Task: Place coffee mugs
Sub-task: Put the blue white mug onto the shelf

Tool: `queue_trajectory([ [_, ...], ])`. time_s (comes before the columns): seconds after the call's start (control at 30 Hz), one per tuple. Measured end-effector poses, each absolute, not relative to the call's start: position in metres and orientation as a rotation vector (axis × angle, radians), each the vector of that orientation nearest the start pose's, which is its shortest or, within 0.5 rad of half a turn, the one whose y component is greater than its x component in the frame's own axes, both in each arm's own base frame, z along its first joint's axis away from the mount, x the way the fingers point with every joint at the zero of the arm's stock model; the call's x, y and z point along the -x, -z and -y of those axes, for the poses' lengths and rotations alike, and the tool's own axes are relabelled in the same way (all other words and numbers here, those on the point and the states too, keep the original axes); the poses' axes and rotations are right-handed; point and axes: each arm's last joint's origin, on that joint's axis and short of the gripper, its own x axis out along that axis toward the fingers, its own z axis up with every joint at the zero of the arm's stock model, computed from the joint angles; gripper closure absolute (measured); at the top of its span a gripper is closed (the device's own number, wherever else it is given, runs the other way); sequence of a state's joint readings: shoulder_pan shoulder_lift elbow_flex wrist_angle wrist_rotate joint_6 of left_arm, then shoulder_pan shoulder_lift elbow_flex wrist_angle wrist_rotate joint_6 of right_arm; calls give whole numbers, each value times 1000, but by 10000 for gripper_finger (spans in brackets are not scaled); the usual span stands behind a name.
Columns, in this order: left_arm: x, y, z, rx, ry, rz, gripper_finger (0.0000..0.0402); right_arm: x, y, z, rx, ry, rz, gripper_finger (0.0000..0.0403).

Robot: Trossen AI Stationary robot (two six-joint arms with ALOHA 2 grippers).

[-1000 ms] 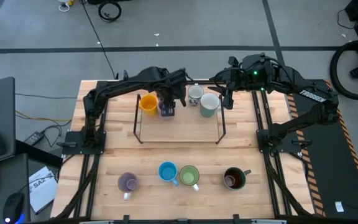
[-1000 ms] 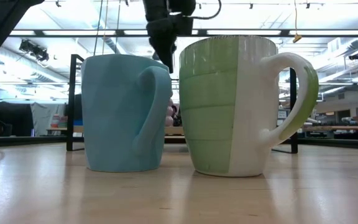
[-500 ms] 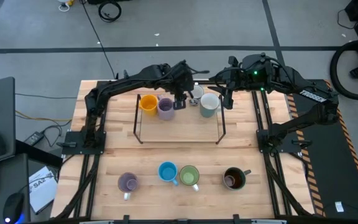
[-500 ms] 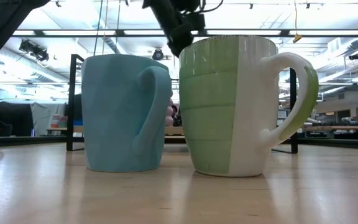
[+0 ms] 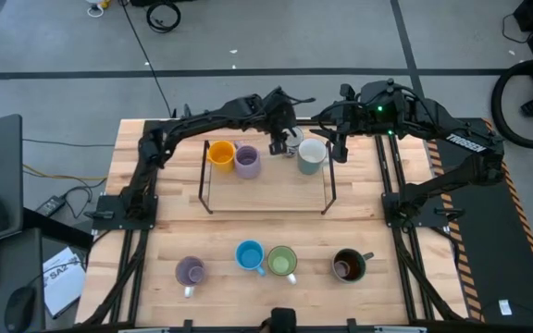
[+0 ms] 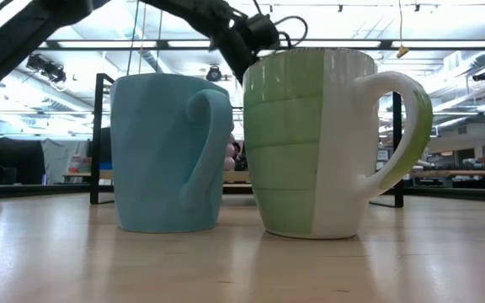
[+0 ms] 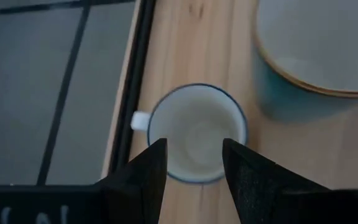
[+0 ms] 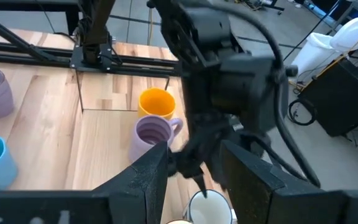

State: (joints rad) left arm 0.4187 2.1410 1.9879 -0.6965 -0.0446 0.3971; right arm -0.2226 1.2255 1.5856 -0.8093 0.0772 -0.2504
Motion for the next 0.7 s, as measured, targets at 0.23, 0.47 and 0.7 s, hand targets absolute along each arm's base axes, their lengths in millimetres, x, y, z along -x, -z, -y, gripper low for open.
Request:
queue_trajectory([
  [0.23,-446,-253,-198,-218,-239,-934,239,-220,-452,52,208,238,-485,249],
  [0.47,-448,-244,-200,-193,-190,-944,239,-220,-452,51,202,235,-489,249],
  [0.7,-450,-241,-197,-192,-132,-936,239,-220,-452,51,201,232,-492,249],
])
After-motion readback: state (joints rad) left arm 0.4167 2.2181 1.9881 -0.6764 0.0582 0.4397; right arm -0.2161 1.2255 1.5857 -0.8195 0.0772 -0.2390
